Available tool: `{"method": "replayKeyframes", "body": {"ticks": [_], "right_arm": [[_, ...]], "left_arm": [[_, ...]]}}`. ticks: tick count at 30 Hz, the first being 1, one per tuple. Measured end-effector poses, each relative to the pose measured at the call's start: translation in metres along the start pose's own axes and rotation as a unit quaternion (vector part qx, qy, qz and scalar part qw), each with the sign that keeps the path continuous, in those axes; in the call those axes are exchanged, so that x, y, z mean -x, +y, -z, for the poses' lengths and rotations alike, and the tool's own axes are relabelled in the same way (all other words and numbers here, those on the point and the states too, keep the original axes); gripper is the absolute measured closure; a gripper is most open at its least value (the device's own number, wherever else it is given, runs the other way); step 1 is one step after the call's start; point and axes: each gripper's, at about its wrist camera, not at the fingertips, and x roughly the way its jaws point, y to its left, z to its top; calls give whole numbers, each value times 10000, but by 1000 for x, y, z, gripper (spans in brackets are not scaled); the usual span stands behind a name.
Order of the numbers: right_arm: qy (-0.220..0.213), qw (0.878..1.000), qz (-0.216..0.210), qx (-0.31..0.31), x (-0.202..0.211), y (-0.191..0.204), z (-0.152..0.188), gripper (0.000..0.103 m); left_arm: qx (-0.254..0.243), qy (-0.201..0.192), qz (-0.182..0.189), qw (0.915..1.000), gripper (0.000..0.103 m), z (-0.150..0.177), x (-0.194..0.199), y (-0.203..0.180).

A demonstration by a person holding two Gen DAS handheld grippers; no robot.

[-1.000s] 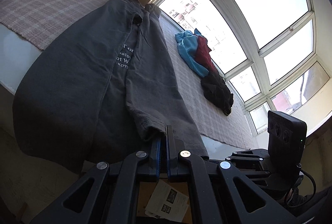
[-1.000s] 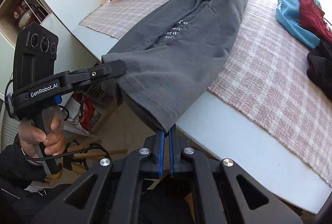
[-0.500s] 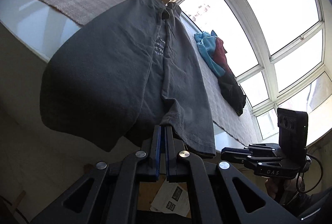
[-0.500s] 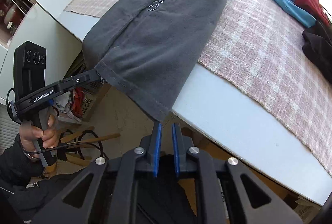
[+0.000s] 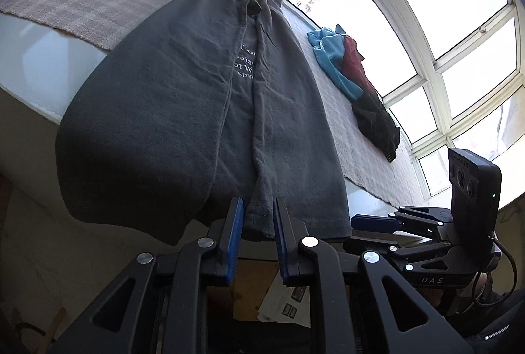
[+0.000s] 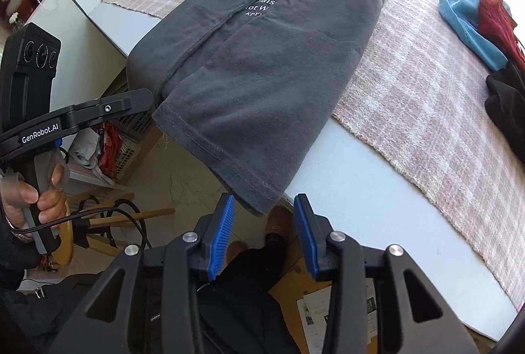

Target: Fold clothes

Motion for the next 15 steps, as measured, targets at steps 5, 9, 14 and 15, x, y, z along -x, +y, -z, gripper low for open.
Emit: {"method": "replayKeyframes", "body": {"ticks": [5,9,14,15], "right_arm": [[-29,10000,-60,-31,-6,-1,-1,65],[-101,9997,-236,-33,-8,0,-3,72],[34,9977,-654,-145,0,-12,-3,96],[52,9968,-778,-200,5,-16,-1,97]], "left_arm": [[77,86,-4,9999,97,2,-6,3],[208,73,269,9994,98,3,-1,4],[694,-68,916,9934,98,6,15,6],[749,-92,986,9923,98,7,17,6]]}}
